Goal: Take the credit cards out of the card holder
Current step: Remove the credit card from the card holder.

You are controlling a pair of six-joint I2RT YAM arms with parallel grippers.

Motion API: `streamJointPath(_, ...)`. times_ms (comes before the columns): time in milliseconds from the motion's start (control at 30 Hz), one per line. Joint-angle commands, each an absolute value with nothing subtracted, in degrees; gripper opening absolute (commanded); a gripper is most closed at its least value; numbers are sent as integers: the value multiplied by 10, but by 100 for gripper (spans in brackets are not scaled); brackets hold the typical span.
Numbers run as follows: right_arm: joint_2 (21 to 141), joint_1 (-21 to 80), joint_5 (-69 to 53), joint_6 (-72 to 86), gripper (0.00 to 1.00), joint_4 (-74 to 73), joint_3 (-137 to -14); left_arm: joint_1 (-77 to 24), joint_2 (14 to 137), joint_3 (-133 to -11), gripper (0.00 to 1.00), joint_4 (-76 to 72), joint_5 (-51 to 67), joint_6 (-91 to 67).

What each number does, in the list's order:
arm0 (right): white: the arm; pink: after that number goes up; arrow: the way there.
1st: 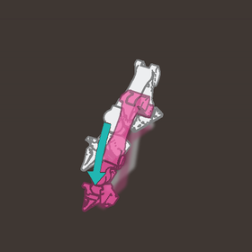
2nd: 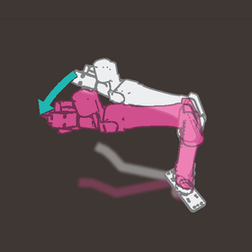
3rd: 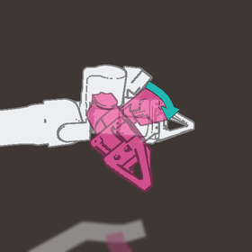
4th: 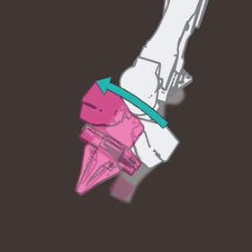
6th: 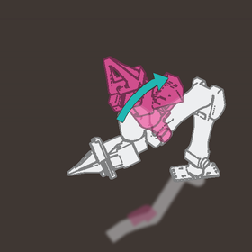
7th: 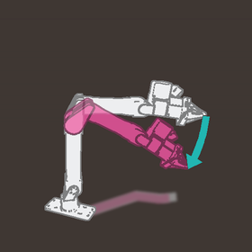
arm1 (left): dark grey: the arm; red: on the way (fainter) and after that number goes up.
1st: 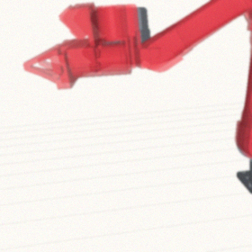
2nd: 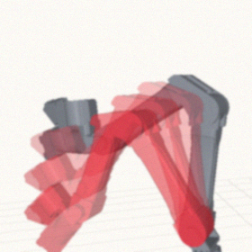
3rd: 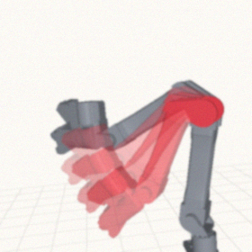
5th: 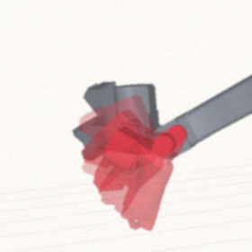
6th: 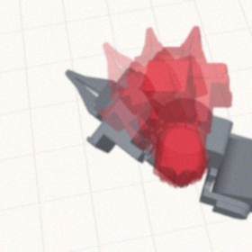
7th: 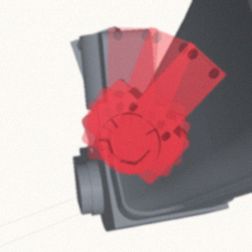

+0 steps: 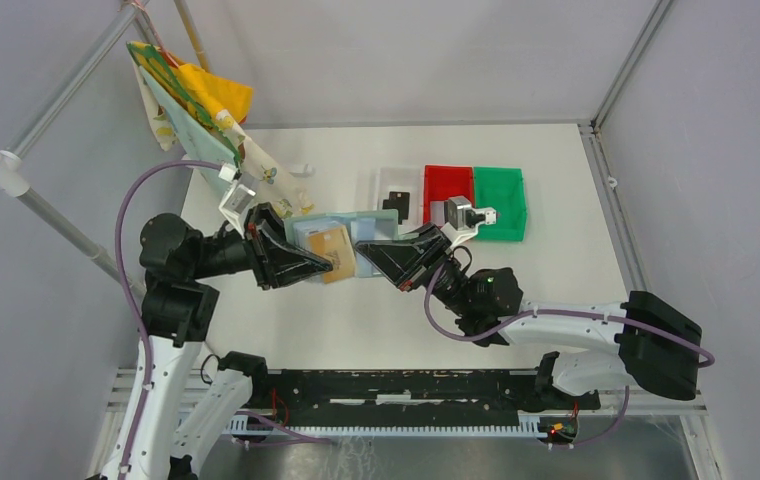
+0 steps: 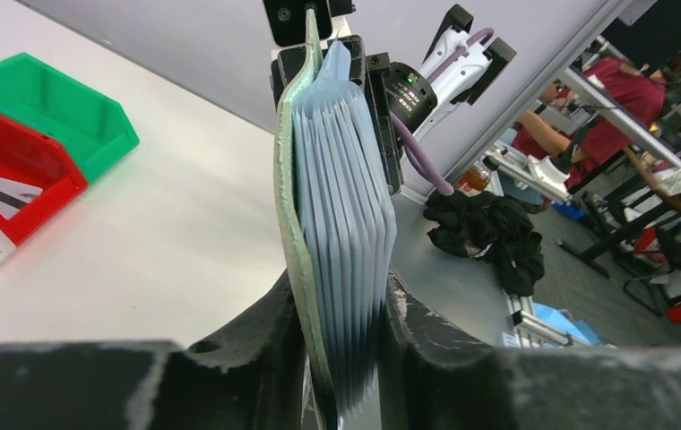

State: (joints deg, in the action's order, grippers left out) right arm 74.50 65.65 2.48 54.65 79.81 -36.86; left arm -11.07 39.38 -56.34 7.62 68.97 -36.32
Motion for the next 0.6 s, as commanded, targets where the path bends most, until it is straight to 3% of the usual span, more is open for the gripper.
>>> streamJointPath(0, 731, 655, 40, 562, 0, 874, -369, -113, 402, -590, 22, 74, 692, -349)
streamJointPath(67, 720, 654, 45, 556, 10, 869, -353, -113, 409, -606, 12, 104, 680, -333)
streamJointPath(100, 711, 652, 45, 553, 22, 862, -346, -113, 414, -616, 10, 123, 677, -318)
streamJointPath(200, 672, 619, 33, 548, 42, 817, -316, -113, 432, -641, 6, 180, 670, -276)
streamJointPath(300, 594, 567, 33, 509, 56, 680, -307, -113, 446, -662, 4, 255, 645, -212)
streamJointPath(467, 513, 536, 40, 346, 71, 378, -430, -113, 484, -686, 2, 387, 491, -110)
streamJointPath(567, 555, 537, -30, 336, 74, 323, -498, -113, 519, -690, 2, 439, 446, -61)
